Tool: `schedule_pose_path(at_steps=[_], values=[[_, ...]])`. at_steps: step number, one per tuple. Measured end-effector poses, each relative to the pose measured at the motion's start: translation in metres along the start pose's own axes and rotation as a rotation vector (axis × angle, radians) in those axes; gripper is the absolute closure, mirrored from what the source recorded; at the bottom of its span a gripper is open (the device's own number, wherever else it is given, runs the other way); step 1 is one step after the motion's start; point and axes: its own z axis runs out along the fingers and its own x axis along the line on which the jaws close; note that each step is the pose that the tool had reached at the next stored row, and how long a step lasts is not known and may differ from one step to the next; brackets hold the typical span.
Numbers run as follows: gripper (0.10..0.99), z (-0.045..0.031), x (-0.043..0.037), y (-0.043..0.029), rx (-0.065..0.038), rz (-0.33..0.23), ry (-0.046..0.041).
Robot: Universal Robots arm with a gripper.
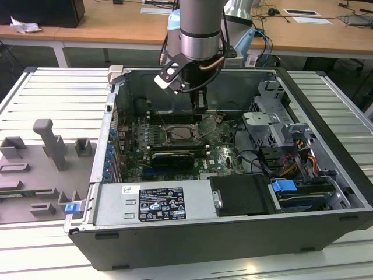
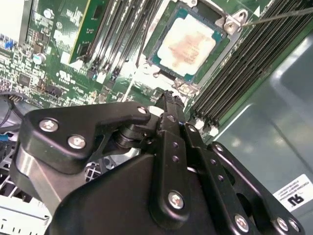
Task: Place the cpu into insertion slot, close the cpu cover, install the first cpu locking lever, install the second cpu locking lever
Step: 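Close the cpu cover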
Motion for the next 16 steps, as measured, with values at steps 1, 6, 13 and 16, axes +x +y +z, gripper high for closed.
schedule_pose_path(at_steps=[1, 6, 13, 16], values=[[0.98, 0.0, 0.0003, 0.0003, 0.0, 0.0, -0.0001], [0.98, 0.0001, 0.0017, 0.0018, 0.0, 0.0, -0.0006], [0.98, 0.0003, 0.0035, 0.0038, 0.0, 0.0, -0.0008], [0.98, 0.0003, 0.0041, 0.0045, 0.0, -0.001, -0.0008]])
